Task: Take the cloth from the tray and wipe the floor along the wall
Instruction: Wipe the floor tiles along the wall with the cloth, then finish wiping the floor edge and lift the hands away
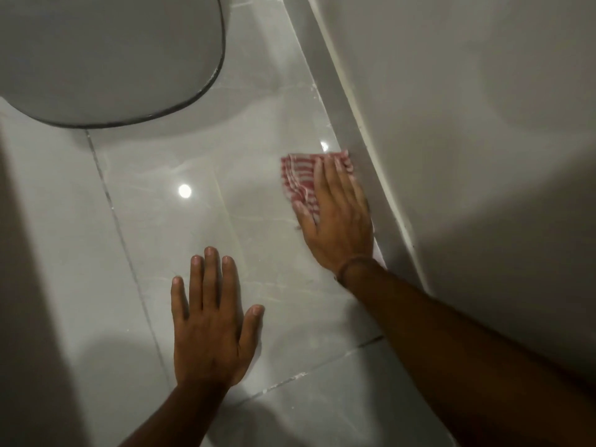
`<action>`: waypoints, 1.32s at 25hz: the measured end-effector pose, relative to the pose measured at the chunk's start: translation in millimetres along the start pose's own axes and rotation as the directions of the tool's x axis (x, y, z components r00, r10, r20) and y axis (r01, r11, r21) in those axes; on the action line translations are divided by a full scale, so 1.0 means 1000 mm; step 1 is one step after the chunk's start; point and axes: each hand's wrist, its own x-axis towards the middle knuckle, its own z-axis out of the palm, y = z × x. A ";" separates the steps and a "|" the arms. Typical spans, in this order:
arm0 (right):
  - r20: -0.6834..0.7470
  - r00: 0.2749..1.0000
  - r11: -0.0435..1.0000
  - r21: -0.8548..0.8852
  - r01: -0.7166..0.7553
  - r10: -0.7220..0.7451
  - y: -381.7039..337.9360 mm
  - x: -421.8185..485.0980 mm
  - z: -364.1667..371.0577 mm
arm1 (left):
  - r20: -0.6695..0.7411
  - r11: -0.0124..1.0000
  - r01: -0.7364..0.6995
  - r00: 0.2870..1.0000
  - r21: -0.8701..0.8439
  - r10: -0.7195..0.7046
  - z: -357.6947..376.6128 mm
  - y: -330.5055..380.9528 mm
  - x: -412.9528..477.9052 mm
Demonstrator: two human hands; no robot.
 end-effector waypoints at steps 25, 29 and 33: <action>0.525 0.808 0.846 0.271 -0.458 0.269 0.016 -0.352 -0.189 | 0.502 0.992 0.089 0.864 -0.086 -0.034 -0.210 0.012 -0.180; 0.438 0.886 0.864 0.378 -0.333 0.150 -0.059 -0.256 -0.289 | 0.473 0.985 0.158 0.874 -0.064 -0.110 -0.325 0.018 -0.162; 0.354 0.934 0.803 0.540 -0.254 0.057 -0.163 -0.075 -0.383 | 0.354 0.954 0.256 0.916 -0.156 -0.187 -0.424 0.025 -0.065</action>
